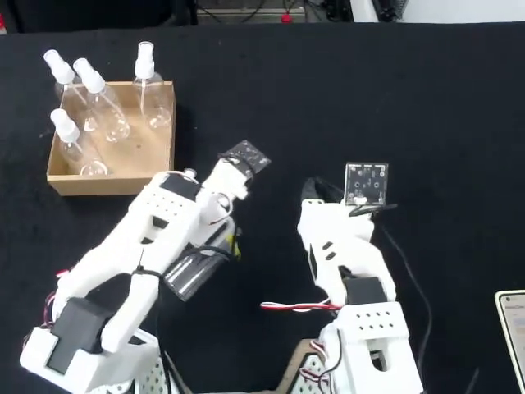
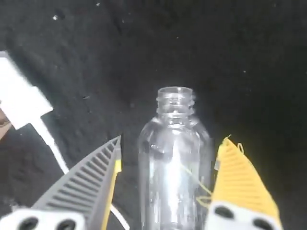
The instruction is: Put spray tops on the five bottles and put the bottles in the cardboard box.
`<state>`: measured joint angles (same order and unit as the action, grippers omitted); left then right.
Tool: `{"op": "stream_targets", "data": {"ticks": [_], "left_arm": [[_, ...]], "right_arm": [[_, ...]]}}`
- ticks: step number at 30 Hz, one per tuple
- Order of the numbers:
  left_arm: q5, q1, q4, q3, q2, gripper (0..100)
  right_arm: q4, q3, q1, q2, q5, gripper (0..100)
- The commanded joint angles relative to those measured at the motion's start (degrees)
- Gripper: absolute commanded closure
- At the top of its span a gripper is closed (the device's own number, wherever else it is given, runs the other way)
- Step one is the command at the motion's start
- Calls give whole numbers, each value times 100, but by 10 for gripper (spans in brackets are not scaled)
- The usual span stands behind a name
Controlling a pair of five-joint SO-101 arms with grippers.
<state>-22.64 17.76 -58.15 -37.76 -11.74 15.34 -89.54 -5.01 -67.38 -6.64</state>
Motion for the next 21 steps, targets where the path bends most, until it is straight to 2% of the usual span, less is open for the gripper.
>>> {"op": "stream_targets", "data": {"ticks": [1,8,15,21], "left_arm": [[53,-215,88,40,-18,701],[53,40,97,-92,88,703],[88,-13,79,84,774,704],[141,40,44,321,818,705]], "right_arm": [[18,374,44,-101,-35,973],[18,400,44,-101,-35,973],[18,400,44,-101,-35,973],[18,400,44,-101,-35,973]]}}
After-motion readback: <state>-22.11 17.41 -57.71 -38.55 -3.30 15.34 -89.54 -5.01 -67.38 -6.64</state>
